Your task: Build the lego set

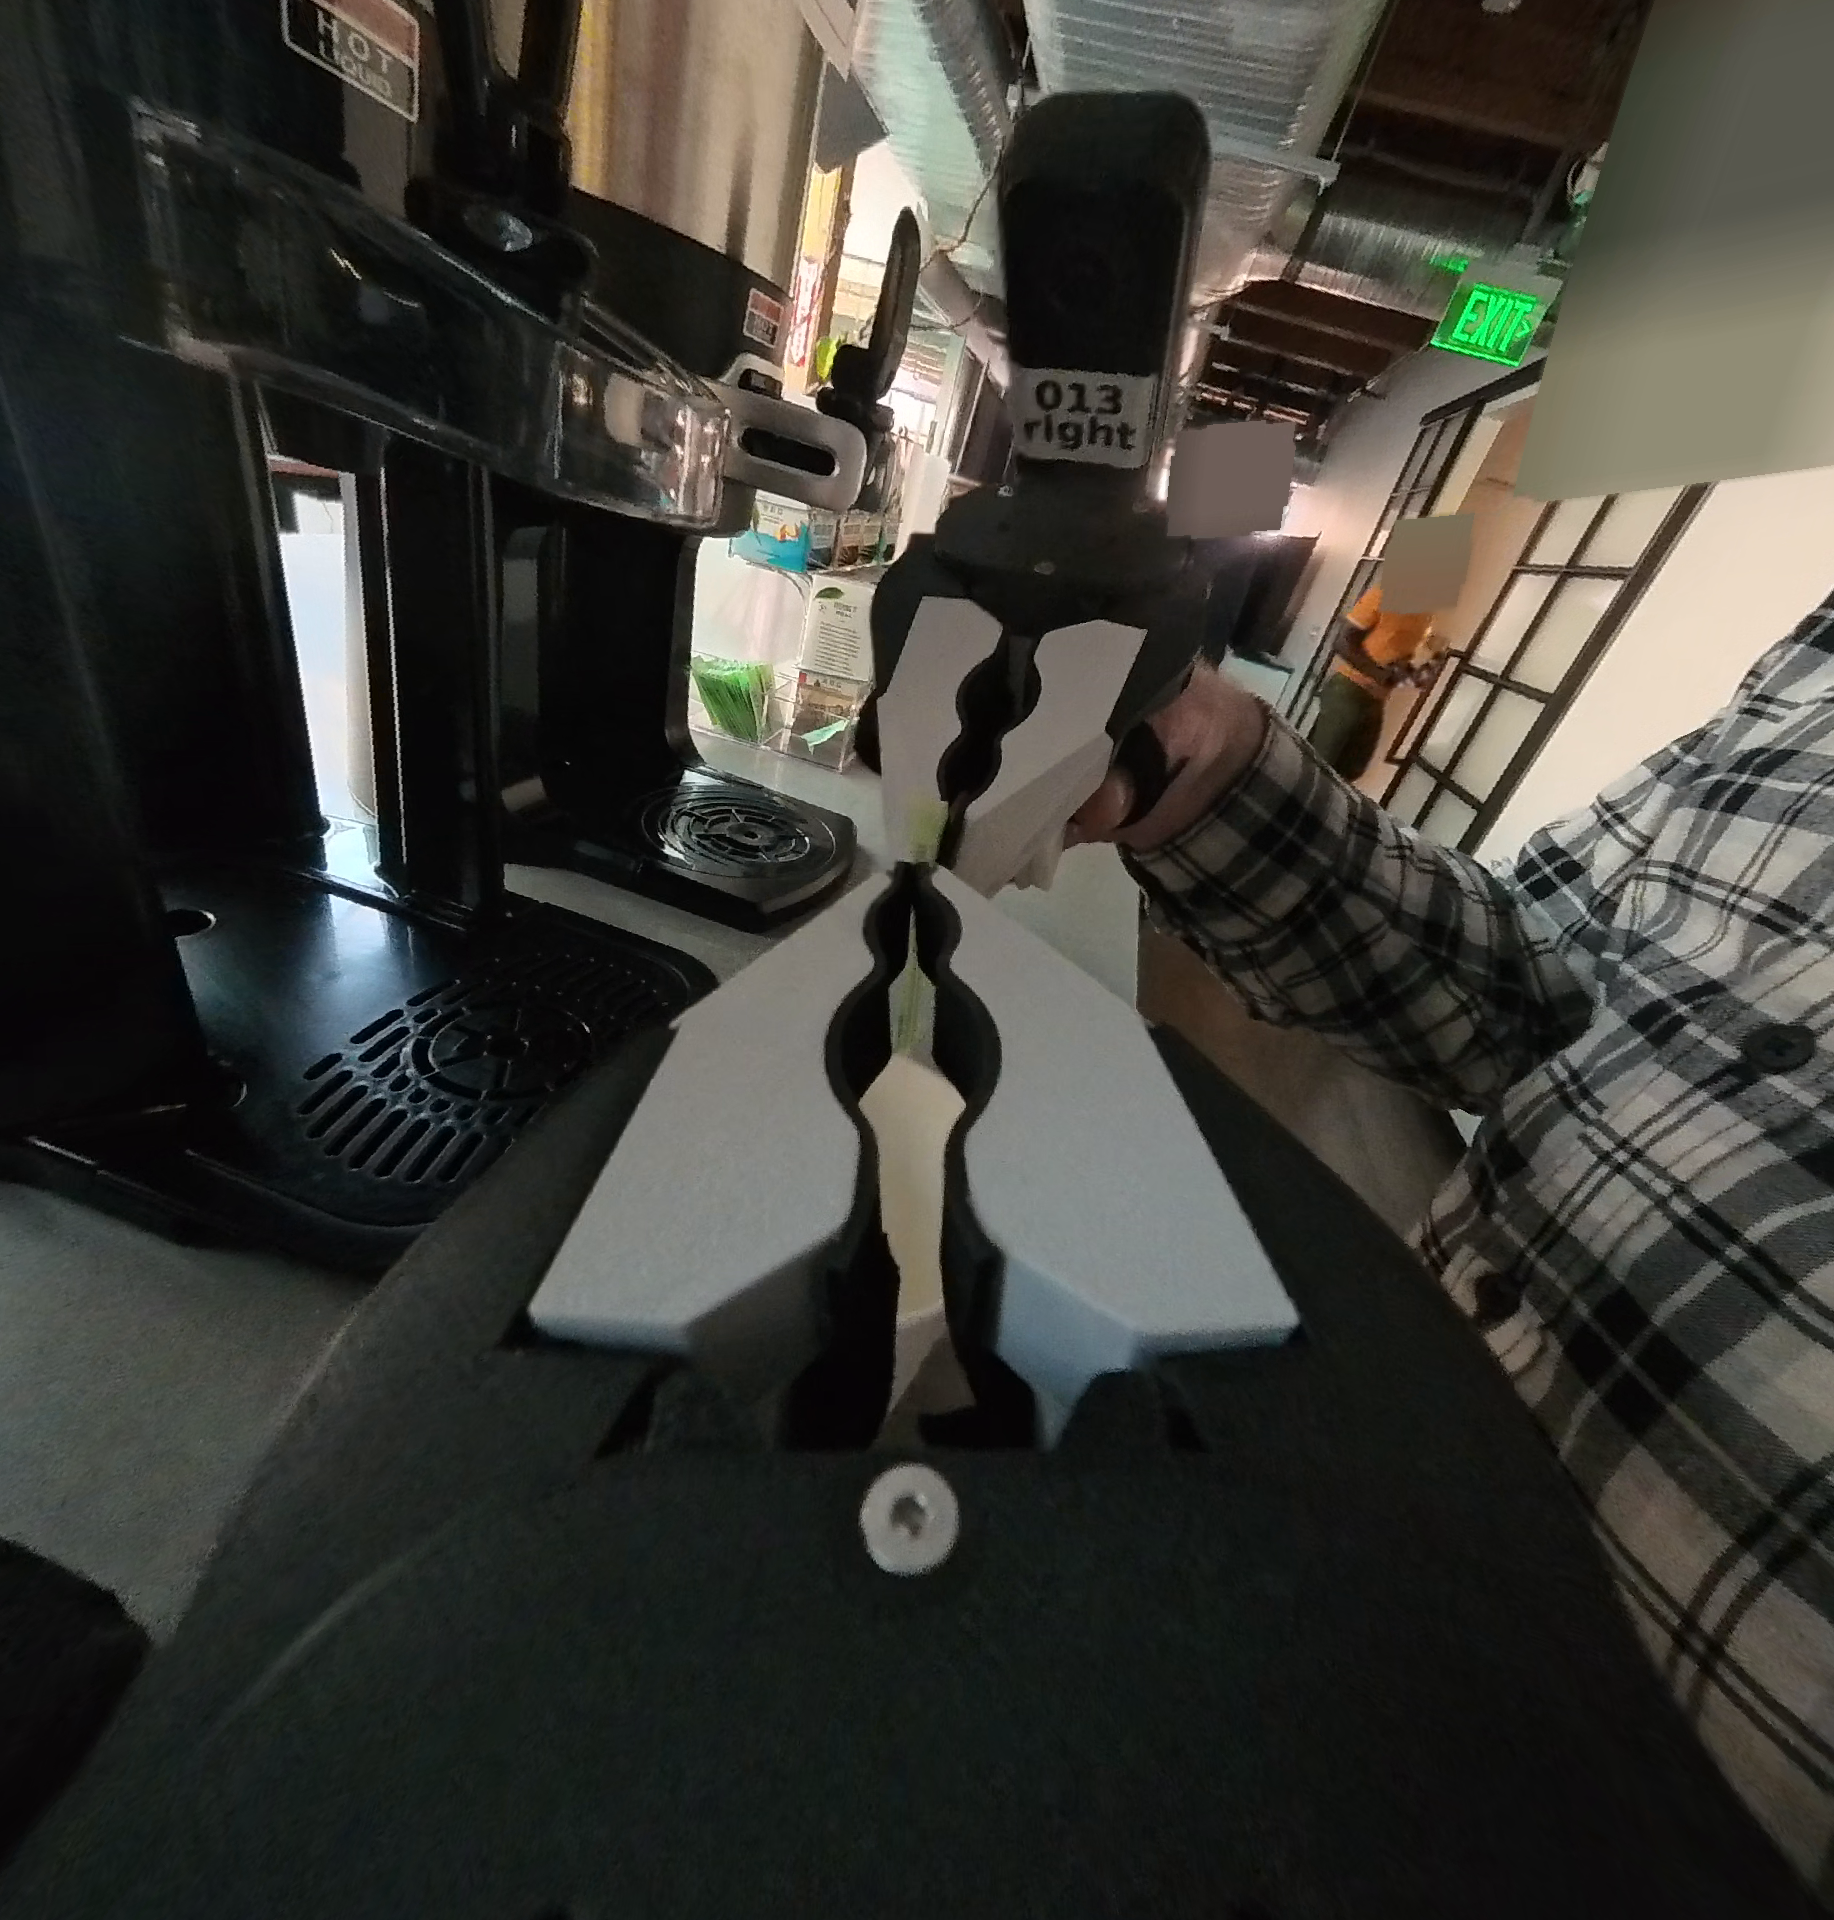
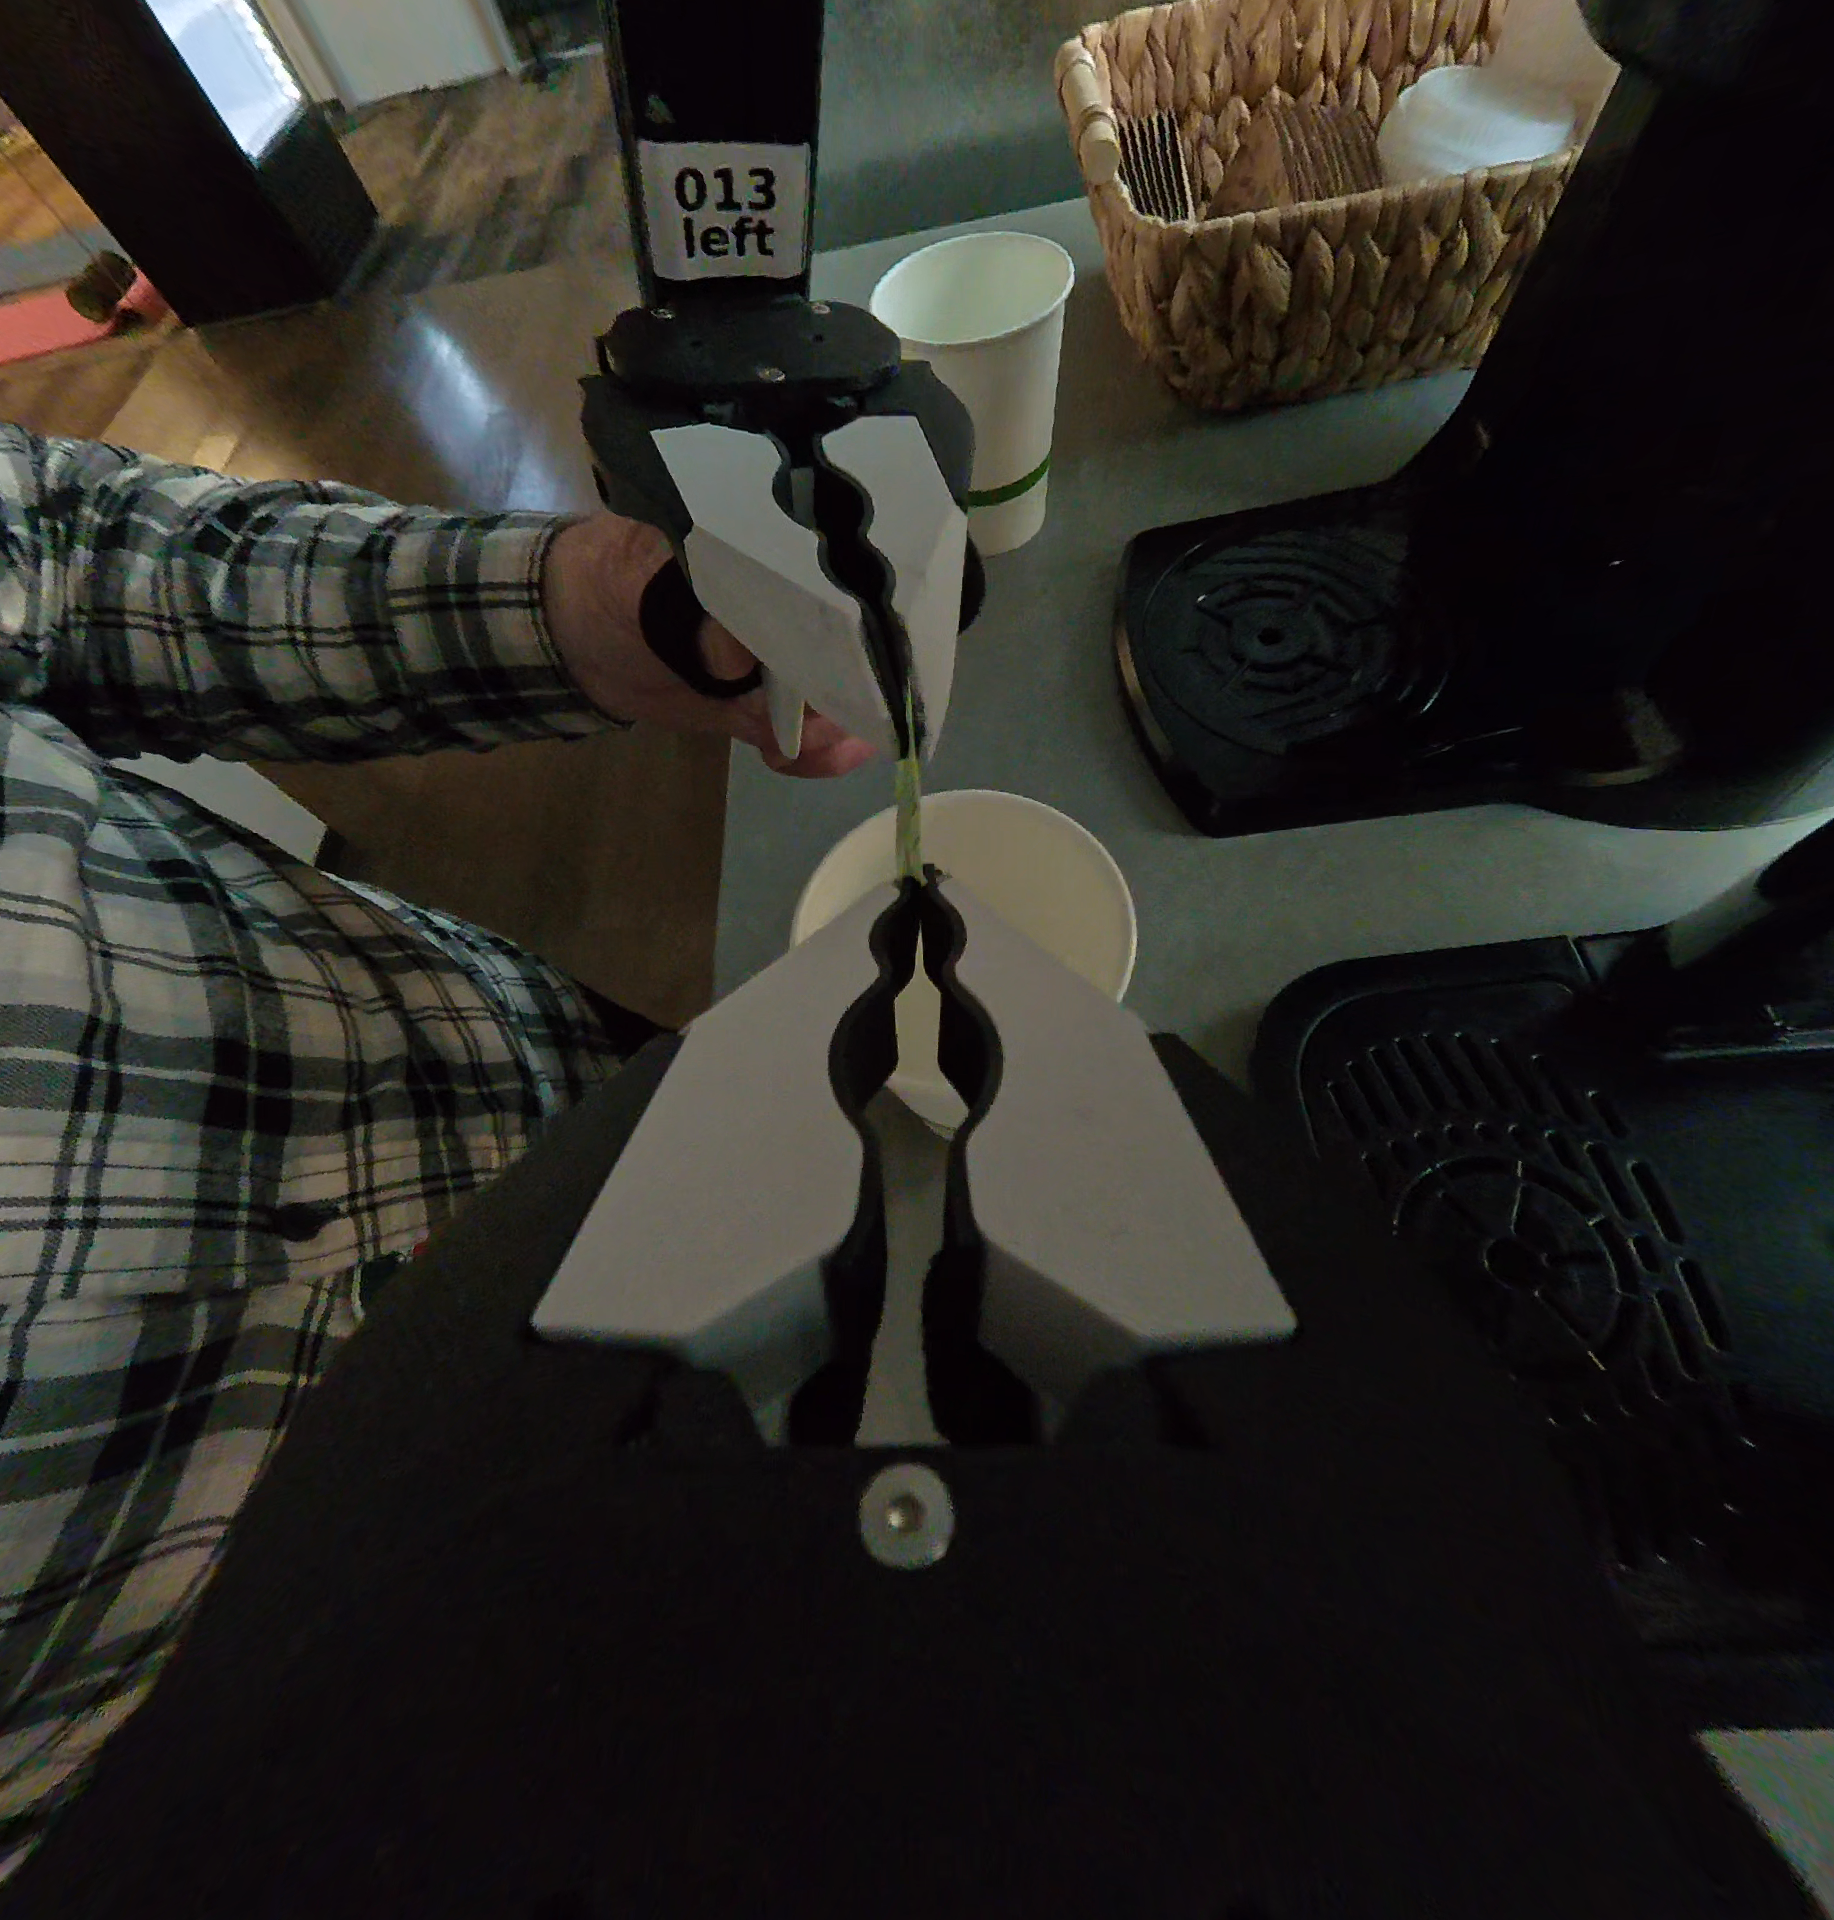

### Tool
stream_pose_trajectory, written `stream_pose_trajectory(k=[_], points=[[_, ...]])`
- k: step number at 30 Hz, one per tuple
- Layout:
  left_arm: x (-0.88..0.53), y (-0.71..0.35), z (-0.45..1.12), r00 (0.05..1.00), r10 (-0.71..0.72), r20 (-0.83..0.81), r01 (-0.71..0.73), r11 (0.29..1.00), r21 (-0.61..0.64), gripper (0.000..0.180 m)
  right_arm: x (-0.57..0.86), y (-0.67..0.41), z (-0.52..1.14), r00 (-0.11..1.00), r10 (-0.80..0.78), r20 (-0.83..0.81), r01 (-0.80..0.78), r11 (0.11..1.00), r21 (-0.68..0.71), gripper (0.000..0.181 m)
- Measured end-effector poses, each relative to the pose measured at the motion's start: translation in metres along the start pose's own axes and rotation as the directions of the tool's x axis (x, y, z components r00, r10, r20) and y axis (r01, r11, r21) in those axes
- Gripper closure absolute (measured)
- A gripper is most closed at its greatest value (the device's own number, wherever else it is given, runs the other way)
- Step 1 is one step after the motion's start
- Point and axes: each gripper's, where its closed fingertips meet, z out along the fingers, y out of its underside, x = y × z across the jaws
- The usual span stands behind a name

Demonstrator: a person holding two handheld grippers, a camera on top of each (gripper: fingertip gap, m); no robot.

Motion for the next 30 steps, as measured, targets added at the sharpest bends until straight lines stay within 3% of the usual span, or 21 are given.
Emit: stream_pose_trajectory(k=[10, 14, 30], points=[[-0.001, 0.007, -0.001, 1.0, -0.008, -0.007, 0.007, 0.999, -0.043, 0.173, 0.001, 0.004, -0.002, 0.999, -0.029, -0.03, 0.027, 0.999, -0.041, 0.181], [0.002, 0.016, 0.005, 1.0, 0.01, -0.016, -0.011, 0.994, -0.105, 0.18, 0.0, 0.002, 0.0, 0.999, -0.04, -0.033, 0.039, 0.998, -0.046, 0.181], [0.001, 0.02, 0.004, 1.0, 0.021, -0.004, -0.021, 0.992, -0.123, 0.18, -0.001, 0.002, 0.0, 0.999, -0.039, -0.029, 0.038, 0.998, -0.041, 0.181]])
